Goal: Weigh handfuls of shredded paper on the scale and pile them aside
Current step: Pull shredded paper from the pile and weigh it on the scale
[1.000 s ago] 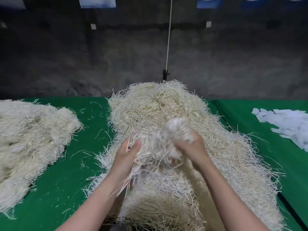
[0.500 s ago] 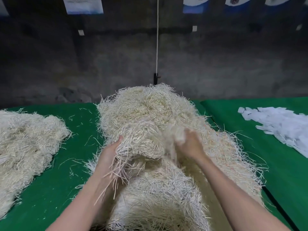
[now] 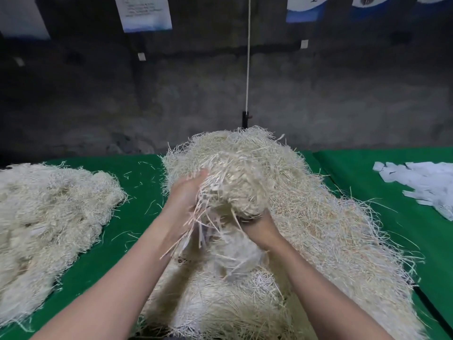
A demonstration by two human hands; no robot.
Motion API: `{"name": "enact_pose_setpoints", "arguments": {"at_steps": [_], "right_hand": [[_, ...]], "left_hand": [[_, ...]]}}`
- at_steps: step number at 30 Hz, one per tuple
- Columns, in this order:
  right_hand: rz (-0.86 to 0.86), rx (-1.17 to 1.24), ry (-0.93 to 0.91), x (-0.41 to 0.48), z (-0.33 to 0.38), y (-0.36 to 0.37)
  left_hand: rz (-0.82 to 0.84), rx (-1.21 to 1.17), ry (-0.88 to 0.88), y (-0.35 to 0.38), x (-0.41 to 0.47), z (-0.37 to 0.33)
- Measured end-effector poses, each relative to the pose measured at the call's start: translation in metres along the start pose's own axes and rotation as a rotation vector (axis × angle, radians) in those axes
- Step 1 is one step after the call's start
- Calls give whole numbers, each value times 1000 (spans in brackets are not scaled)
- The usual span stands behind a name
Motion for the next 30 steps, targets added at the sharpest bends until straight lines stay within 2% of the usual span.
{"name": "enact_pose_setpoints", "arguments": {"at_steps": [4,5,9,12,14,17,18,19,21,22,23,25,26,28,30], "right_hand": [[-12,-711,76,-6,-40,-27],[-29,-797,58,-10,-48,-32],[-180,-806,-46,-38,-62,-53],[-123,-1071,71,-50,-87,-59],[-40,-1072,167,-49,-96,-60],[142,-762,219,-44,-63,-59],[188,-727,201,-43,-40,-59],[184,-753,165,-42,-15,-62],[19,-863,23,-41,38,-67],[-32,-837,-33,-42,59,-60],[-7,-725,-56,-39,66,-43],[235,-587,-123,-29,54,27],[299,-709,-142,-27,39,61],[342,-880,-21,-16,-28,91],[233,-1108,112,-12,-88,64]], "left_hand": [[-81,26,-98,-20,-4,46],[-93,-16,-110,-24,-5,56],[-162,-261,-121,-52,-3,69],[-197,-359,-47,-73,0,54],[-232,-307,-40,-80,-1,41],[-215,-260,-26,-73,4,29],[-195,-248,-21,-66,3,25],[-168,-244,-19,-59,3,24],[-123,-288,-5,-48,0,20],[-92,-324,12,-43,-2,16],[-61,-349,42,-39,-3,11],[-10,-399,100,-28,-7,0],[0,-412,123,-24,-10,-5],[-2,-385,156,-23,-13,-18],[-45,-311,146,-33,-14,-25]]}}
Point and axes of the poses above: each hand's wrist, its own x-axis towards the middle knuckle, its own y-axis out of the palm, z = x × y, the point moved 9 cm from there along x, towards the middle knuckle, and after that the axes turned 14 degrees about z, right-handed, at the moved point
